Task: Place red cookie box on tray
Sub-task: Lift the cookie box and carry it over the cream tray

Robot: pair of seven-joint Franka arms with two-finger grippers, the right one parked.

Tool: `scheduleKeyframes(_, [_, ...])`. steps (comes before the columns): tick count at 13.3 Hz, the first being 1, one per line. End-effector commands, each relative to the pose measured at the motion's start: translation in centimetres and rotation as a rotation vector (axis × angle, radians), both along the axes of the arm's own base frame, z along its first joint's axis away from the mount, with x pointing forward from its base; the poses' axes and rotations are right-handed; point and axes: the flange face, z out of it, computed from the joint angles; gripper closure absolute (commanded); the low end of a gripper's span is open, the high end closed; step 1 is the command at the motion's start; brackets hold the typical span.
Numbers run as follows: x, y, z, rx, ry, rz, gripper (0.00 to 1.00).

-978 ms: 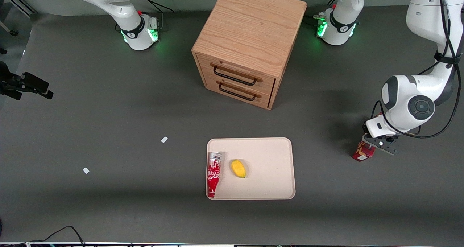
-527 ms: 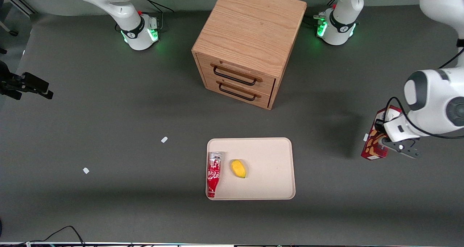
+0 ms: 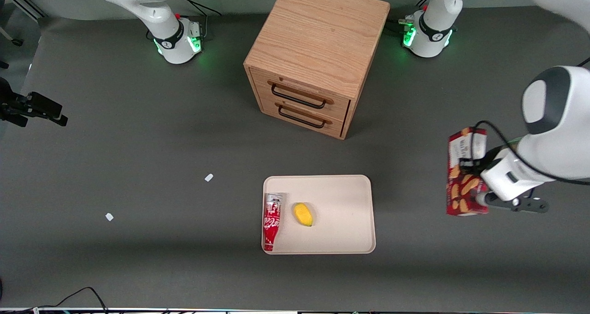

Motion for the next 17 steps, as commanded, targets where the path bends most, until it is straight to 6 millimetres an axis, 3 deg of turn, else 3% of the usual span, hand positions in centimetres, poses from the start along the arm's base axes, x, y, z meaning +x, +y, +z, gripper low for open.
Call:
scheduleKeyframes(1, [3.5,-6.6,-2.2,-0.036,-0.021,0.181,1.00])
scheduleKeyframes(3, [4.4,-10.3,-4.9,-0.074,-0.055,0.217,1.00])
scheduleKeyframes(8, [4.0,-17.0,-15.3,-0.047,-0.058,0.143,1.00])
scheduleKeyframes(13, [2.7,-19.0,-24.1,0.015,-0.086,0.086,1.00])
scheduleKeyframes(14, [2.4,-19.3,-25.1,0.020,-0.080,0.082,1.00])
scheduleKeyframes(17, [2.2,-19.3,-25.6,0.031,-0.082,0.075,1.00])
